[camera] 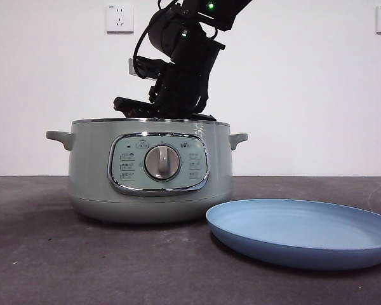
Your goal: Take the potato out from the steamer,put the potato on the plate,close the lid
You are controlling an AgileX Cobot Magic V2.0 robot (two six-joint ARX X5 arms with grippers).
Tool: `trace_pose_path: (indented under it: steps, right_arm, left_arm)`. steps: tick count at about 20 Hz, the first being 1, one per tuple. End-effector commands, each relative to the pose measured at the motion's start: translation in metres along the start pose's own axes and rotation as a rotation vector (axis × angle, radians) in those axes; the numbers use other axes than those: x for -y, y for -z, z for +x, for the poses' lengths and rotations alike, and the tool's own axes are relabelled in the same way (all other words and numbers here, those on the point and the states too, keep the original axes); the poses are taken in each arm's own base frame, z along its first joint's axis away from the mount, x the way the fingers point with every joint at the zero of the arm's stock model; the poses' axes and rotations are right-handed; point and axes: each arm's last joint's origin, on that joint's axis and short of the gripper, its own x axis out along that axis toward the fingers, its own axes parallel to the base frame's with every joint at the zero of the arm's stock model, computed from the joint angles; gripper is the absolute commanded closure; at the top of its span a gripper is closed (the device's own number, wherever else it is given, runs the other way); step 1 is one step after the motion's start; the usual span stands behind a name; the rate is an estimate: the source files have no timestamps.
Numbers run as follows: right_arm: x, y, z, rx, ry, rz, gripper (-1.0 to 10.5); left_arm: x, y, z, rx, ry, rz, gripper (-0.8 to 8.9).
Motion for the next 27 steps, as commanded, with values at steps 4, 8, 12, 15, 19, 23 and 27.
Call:
trace_pose_path:
  steps: [4,8,12,15,19,23,27]
  right_arm:
    - [-0.005,-0.014,-0.054,0.102,0.001,-0.026,9.6]
    - [-0.003,-0.005,-0.181,0.170,0.026,-0.037,9.6]
    - [0.015,0.036,-0.258,0.118,0.141,0.030,9.6]
    - [0.024,0.069,-0.255,0.084,0.164,0.085,9.6]
    - [0.030,0.125,-0.211,0.060,0.172,0.160,9.6]
    - [0.031,0.168,-0.151,0.029,0.114,0.190,9.6]
    - [0.033,0.196,-0.105,0.023,0.090,0.235,9.6]
  left_arm:
    - [0.000,-0.009,-0.001,0.079,0.011,0.007,8.22]
    - [0.001,-0.022,0.014,0.121,0.104,0.014,8.22]
    - [0.001,-0.036,0.038,0.138,0.176,0.039,8.22]
    - [0.002,-0.041,0.051,0.134,0.218,0.047,8.22]
    - [0.002,-0.047,0.064,0.133,0.232,0.051,8.22]
    - [0.003,-0.049,0.076,0.112,0.244,0.054,8.22]
    - [0.007,-0.052,0.084,0.106,0.259,0.086,8.22]
